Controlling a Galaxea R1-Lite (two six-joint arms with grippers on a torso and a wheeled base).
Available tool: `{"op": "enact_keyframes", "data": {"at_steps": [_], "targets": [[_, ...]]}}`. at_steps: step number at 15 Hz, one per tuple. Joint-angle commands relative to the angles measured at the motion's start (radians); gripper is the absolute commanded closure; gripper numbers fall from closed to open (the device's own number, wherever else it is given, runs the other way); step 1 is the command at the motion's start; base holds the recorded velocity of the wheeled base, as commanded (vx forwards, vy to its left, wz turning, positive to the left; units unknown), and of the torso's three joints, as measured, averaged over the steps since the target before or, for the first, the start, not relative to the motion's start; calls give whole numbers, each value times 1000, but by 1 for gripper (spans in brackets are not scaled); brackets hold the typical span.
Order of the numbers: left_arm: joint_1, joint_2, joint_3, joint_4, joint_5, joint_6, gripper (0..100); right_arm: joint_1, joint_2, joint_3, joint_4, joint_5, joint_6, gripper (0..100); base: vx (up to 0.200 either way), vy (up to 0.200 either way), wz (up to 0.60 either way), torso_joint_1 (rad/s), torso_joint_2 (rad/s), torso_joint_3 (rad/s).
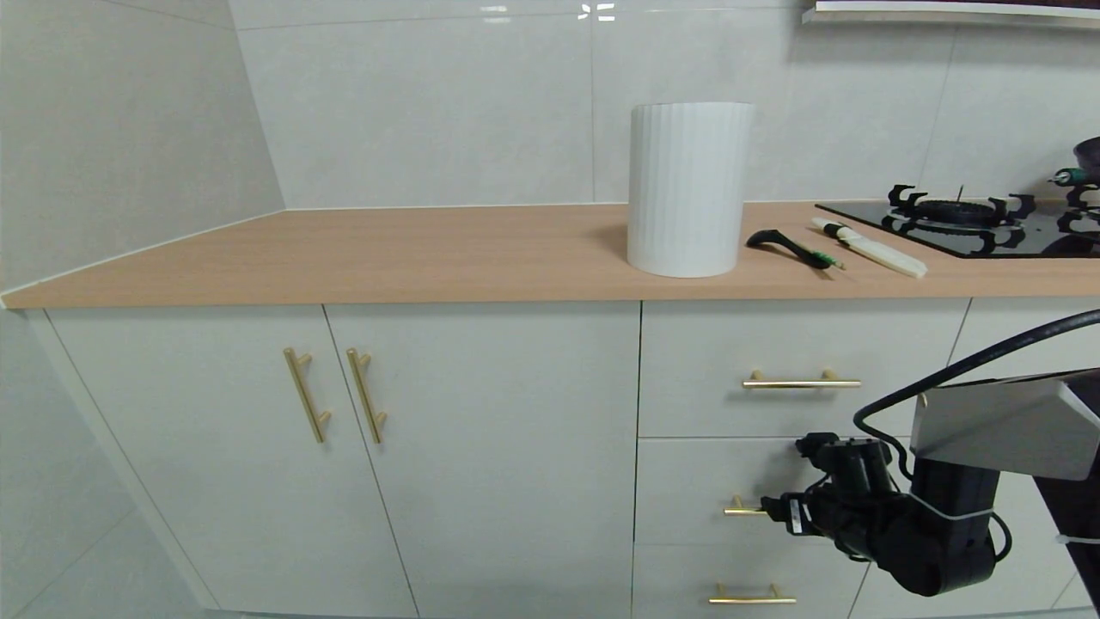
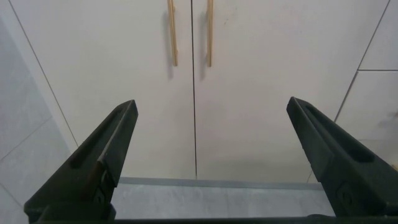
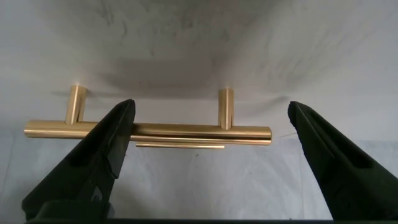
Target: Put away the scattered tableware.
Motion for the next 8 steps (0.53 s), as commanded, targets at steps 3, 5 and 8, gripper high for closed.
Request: {"op": "enact_keyframes", "data": {"at_steps": [3, 5, 8], "targets": [[0, 0, 0, 0, 0, -1, 0, 3, -12, 2, 50, -1, -1, 0, 0, 0, 0, 0, 0, 0], [0, 0, 0, -1, 0, -1, 0, 3, -13, 5, 55, -1, -1, 0, 0, 0, 0, 0, 0, 0], [0, 0, 0, -1, 0, -1, 0, 4, -27, 22, 58, -1, -1, 0, 0, 0, 0, 0, 0, 0]]}}
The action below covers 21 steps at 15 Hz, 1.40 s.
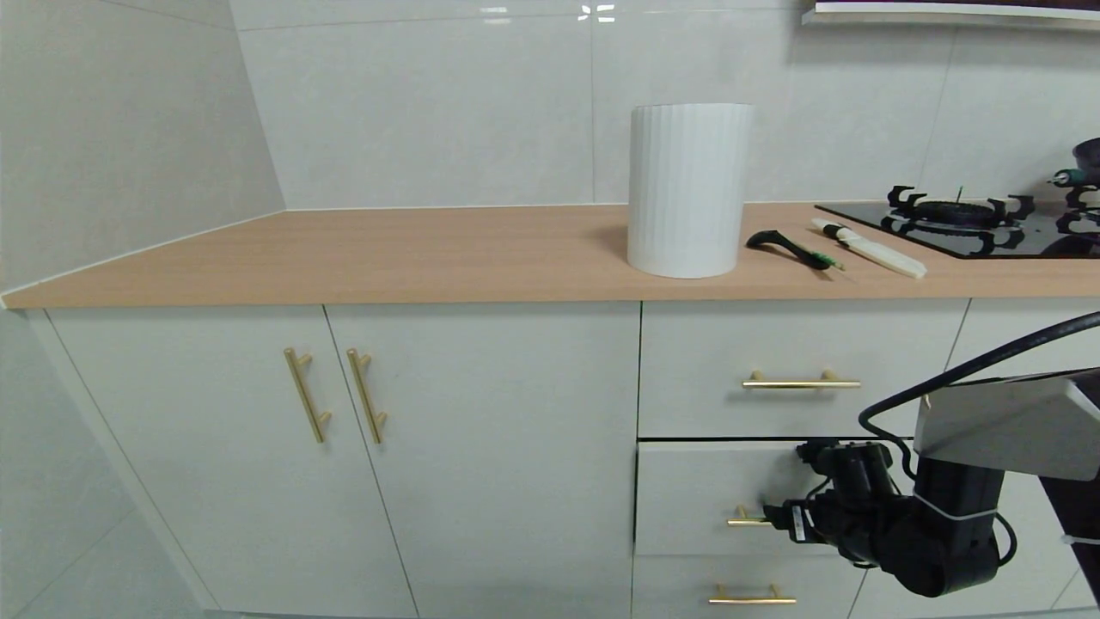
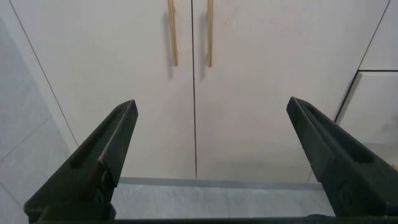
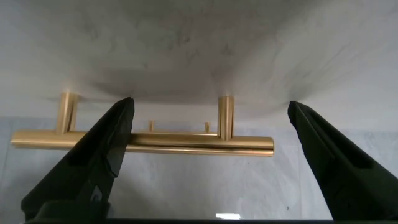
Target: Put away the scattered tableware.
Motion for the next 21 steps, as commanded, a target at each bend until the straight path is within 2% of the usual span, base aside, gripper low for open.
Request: {"op": "enact_keyframes", "data": {"at_steps": [1, 7, 10, 12, 15, 18, 20, 21], "targets": [[0, 0, 0, -1, 0, 0, 0, 2, -36, 30, 11, 1, -2, 0, 0, 0, 0, 0, 0, 0], [0, 0, 0, -1, 0, 0, 0, 108, -397, 253, 151, 13, 1, 0, 0, 0, 0, 0, 0, 0], [0, 0, 0, -1, 0, 0, 0, 149, -619, 230, 350, 11, 3, 0, 0, 0, 0, 0, 0, 0], [0, 0, 0, -1, 0, 0, 0, 152, -701, 148, 448, 11, 6, 0, 0, 0, 0, 0, 0, 0], [0, 0, 0, -1, 0, 0, 0, 143, -687, 73, 476, 10, 11, 0, 0, 0, 0, 0, 0, 0], [0, 0, 0, 0, 0, 0, 0, 132, -575, 36, 464, 4, 37, 0, 0, 0, 0, 0, 0, 0], [0, 0, 0, 0, 0, 0, 0, 132, -523, 35, 425, 1, 43, 0, 0, 0, 0, 0, 0, 0], [0, 0, 0, 0, 0, 0, 0, 132, -460, 41, 361, -2, 41, 0, 0, 0, 0, 0, 0, 0]]}}
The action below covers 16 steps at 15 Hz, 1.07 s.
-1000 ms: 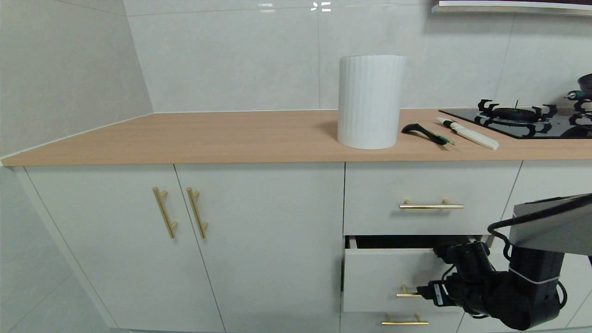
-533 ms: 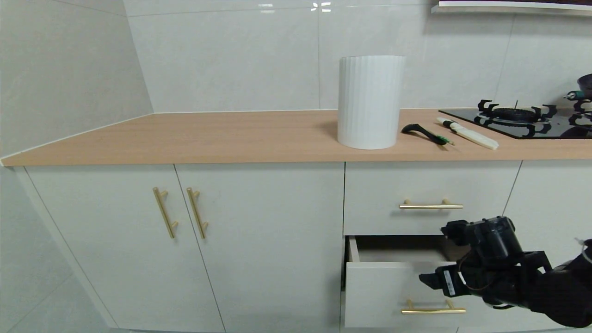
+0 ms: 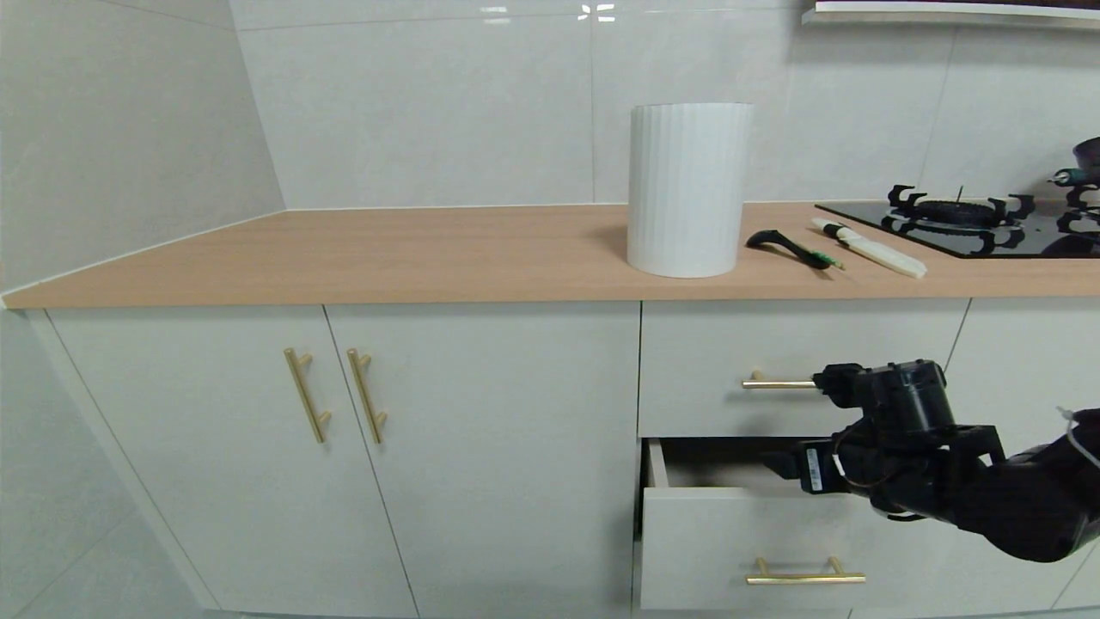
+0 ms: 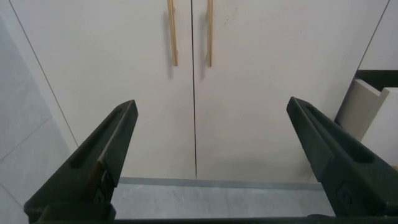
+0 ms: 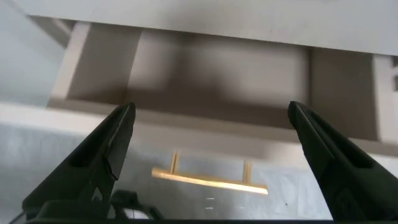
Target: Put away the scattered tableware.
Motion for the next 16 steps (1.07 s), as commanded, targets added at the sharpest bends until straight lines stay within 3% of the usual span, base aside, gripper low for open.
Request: {"op": "enact_keyframes", "data": {"at_steps": [1, 9, 16], "targets": [[0, 0, 0, -1, 0, 0, 0, 0, 123, 0, -61, -17, 1, 0, 0, 0, 0, 0, 0, 0], [0, 0, 0, -1, 0, 0, 0, 0, 193, 23, -111, -41, -10, 0, 0, 0, 0, 0, 0, 0], [0, 0, 0, -1, 0, 0, 0, 23, 35, 24, 133, -32, -37, 0, 0, 0, 0, 0, 0, 0]]}}
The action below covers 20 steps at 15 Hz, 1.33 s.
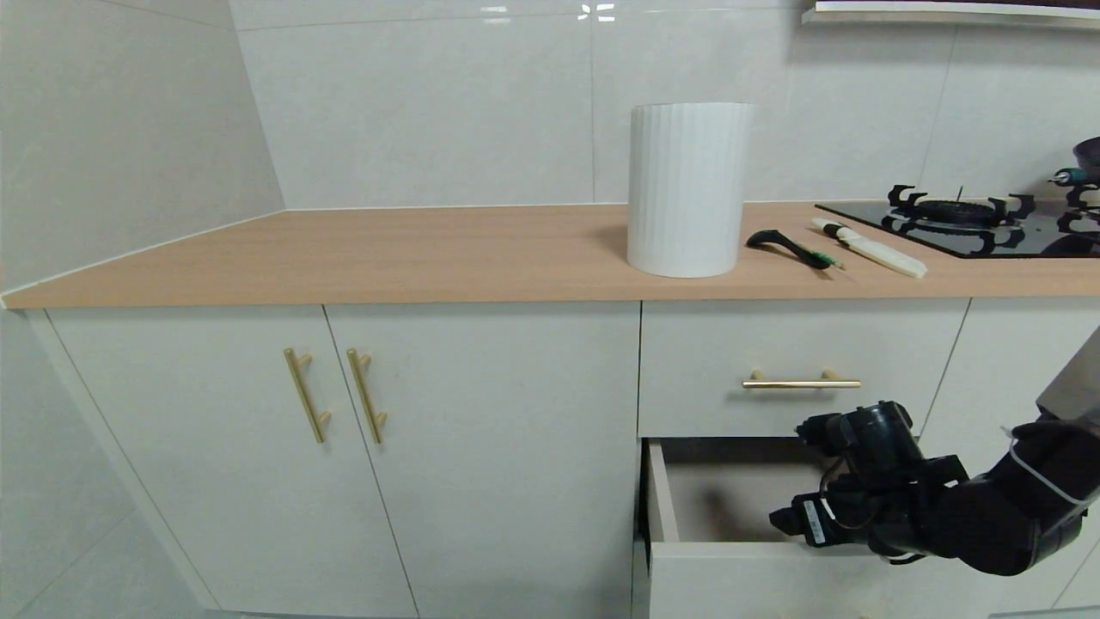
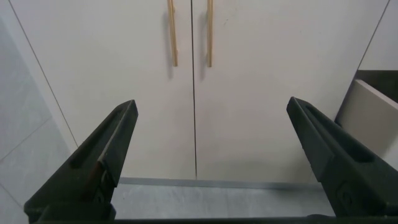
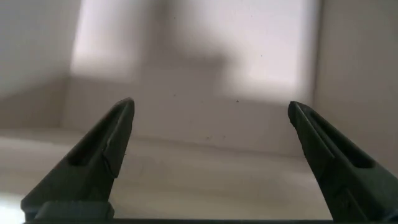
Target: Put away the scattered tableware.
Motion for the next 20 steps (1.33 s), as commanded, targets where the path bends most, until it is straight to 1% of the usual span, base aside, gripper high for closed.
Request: {"op": "enact_keyframes", "data": {"at_steps": [1, 2, 4, 7, 8, 9, 10, 16, 18, 19, 20], "targets": [[0, 0, 0, 1, 0, 0, 0, 22, -92, 1, 72, 0, -18, 0, 0, 0, 0, 0, 0, 0], [0, 0, 0, -1, 0, 0, 0, 36, -123, 0, 143, 0, -41, 0, 0, 0, 0, 0, 0, 0], [0, 0, 0, 1, 0, 0, 0, 63, -152, 1, 225, 0, -64, 0, 0, 0, 0, 0, 0, 0], [0, 0, 0, -1, 0, 0, 0, 80, -164, 3, 264, 0, -69, 0, 0, 0, 0, 0, 0, 0], [0, 0, 0, -1, 0, 0, 0, 91, -199, 0, 345, 0, -98, 0, 0, 0, 0, 0, 0, 0], [0, 0, 0, 1, 0, 0, 0, 94, -204, 0, 356, 0, -101, 0, 0, 0, 0, 0, 0, 0], [0, 0, 0, 1, 0, 0, 0, 122, -245, -4, 445, 0, -118, 0, 0, 0, 0, 0, 0, 0], [0, 0, 0, 1, 0, 0, 0, 189, -314, 1, 724, -9, -237, 0, 0, 0, 0, 0, 0, 0], [0, 0, 0, -1, 0, 0, 0, 201, -328, -7, 749, -12, -237, 0, 0, 0, 0, 0, 0, 0], [0, 0, 0, -1, 0, 0, 0, 200, -337, -37, 744, -12, -214, 0, 0, 0, 0, 0, 0, 0], [0, 0, 0, -1, 0, 0, 0, 198, -350, -65, 745, -9, -156, 0, 0, 0, 0, 0, 0, 0]]}}
